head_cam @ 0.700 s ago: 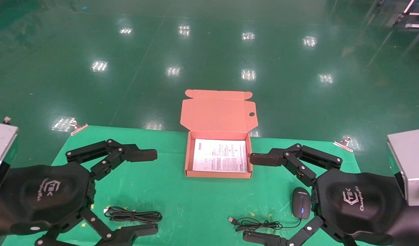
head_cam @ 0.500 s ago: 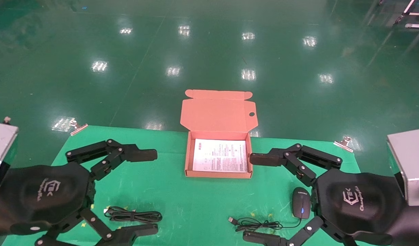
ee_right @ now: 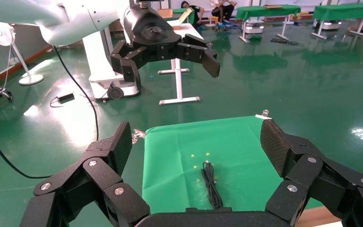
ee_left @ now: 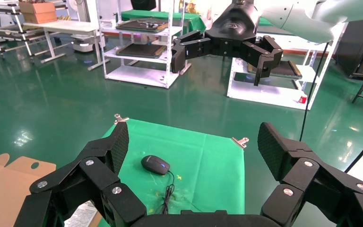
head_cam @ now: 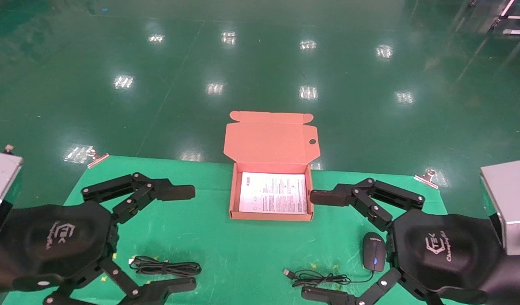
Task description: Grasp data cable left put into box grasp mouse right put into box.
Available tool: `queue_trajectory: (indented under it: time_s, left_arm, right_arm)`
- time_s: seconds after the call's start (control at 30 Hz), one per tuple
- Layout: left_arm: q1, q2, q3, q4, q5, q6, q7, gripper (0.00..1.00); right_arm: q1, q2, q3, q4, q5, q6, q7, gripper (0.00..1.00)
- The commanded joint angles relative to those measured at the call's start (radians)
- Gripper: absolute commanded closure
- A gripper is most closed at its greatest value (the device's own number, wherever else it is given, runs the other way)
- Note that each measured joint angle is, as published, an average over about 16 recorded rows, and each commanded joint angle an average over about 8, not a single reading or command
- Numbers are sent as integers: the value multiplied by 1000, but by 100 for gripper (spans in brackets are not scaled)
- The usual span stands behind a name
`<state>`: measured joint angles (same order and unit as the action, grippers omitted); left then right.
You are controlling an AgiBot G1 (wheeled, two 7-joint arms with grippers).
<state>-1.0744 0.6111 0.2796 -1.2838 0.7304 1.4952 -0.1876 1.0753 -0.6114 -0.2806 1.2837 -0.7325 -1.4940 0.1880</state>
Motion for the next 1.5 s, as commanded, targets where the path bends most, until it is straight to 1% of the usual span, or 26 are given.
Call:
queue_trajectory:
  time_s: [0.03,0.5,0.67,0.83,1.03,1.2,1.33,1.5]
  left_arm:
    - [0,0,0,0,0,0,0,0]
    - [-4,0,4,-3,10,-1,1,0]
    - [-26,-1,19,-22,48,11,3,0]
    - [-72,12,54,-27,120,18,-5,0]
    - [-139,35,112,-20,234,35,-25,0]
    - [-223,71,183,-18,364,48,-72,0]
    - [-305,114,263,-32,511,58,-96,0]
    - [-401,169,381,-53,710,64,-85,0]
  right_arm:
    - [0,0,0,0,0,0,0,0]
    - [0,0,0,0,0,0,0,0]
    - [6,3,-3,6,-14,1,-6,0]
    - [36,8,-17,26,-69,-10,-26,0]
    - [113,4,-62,47,-187,-40,-53,0]
    - [216,-19,-137,55,-328,-63,-85,0]
    - [321,-46,-226,60,-466,-72,-128,0]
    - [431,-85,-355,66,-625,-73,-195,0]
